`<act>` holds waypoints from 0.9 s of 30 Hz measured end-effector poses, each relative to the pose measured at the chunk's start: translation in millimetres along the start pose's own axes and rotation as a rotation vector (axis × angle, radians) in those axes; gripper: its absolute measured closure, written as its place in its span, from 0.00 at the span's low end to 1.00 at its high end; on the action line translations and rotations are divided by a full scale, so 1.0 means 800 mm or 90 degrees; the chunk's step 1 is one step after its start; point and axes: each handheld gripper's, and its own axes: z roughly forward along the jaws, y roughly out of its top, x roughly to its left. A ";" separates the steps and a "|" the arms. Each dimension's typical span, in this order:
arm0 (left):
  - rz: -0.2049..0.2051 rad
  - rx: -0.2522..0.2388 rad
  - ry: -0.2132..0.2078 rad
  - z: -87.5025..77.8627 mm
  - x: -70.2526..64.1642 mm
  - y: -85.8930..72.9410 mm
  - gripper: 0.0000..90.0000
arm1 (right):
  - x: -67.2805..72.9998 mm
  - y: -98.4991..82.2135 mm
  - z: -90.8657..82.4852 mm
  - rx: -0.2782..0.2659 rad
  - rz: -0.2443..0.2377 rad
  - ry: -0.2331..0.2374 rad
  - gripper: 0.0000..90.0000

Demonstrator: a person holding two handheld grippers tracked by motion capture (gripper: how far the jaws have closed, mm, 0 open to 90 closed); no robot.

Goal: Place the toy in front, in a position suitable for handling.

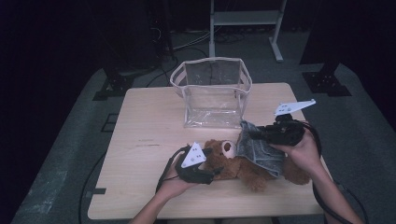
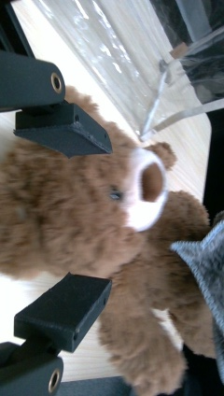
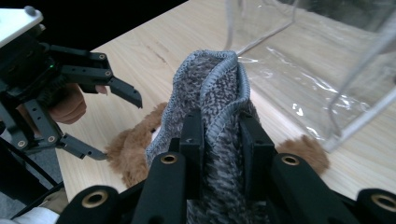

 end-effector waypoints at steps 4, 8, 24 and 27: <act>-0.004 -0.002 0.010 0.017 0.007 0.012 0.23 | -0.006 -0.005 -0.016 0.002 0.004 -0.012 0.82; -0.006 0.009 0.014 0.036 0.013 0.022 0.19 | -0.016 -0.015 -0.028 0.005 0.010 -0.024 0.82; 0.083 0.091 0.026 0.056 0.000 0.026 0.46 | -0.037 -0.041 -0.021 0.010 0.042 0.007 0.81; 0.116 0.096 0.038 0.044 -0.004 0.022 0.47 | -0.029 -0.040 -0.001 0.023 0.035 0.024 0.81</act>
